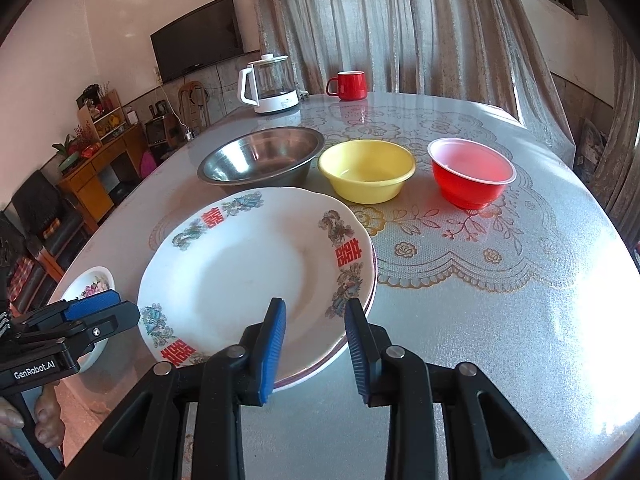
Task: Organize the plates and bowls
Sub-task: 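Open the left tool to release the plate and withdraw, then move the left tool toward the pink-rose plate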
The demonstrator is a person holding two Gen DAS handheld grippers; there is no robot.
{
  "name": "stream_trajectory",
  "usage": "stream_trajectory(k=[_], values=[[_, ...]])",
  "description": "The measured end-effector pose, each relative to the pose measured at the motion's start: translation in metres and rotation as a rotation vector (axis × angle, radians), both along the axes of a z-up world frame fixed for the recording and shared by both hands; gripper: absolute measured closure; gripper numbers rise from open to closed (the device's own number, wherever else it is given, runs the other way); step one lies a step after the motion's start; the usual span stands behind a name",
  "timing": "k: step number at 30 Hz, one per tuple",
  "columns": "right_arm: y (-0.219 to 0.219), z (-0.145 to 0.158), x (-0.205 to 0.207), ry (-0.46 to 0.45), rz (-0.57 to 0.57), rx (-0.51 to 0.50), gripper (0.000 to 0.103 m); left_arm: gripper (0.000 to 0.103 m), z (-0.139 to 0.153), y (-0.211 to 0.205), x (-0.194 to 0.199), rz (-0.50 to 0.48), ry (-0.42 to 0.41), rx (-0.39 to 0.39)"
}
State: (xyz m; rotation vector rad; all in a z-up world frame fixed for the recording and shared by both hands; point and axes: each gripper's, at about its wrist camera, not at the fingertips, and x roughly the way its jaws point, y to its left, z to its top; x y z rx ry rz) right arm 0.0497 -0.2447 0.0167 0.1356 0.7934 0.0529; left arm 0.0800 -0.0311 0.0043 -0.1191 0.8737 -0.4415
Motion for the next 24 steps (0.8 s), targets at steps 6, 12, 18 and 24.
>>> stream_trajectory(k=[6, 12, 18, 24], values=[[0.018, 0.015, -0.007, -0.054, 0.113, 0.047, 0.069, 0.045, 0.017, 0.025, -0.003, 0.046, -0.043, -0.032], [0.054, 0.017, -0.009, -0.036, 0.295, 0.114, 0.064, 0.044, 0.030, 0.062, -0.002, 0.125, -0.082, -0.044], [0.105, 0.002, -0.005, 0.056, 0.506, 0.216, 0.064, 0.044, 0.029, 0.110, -0.004, 0.234, -0.086, -0.033], [0.145, -0.017, 0.006, 0.143, 0.609, 0.299, 0.064, 0.045, 0.018, 0.154, -0.014, 0.324, -0.076, -0.015]])
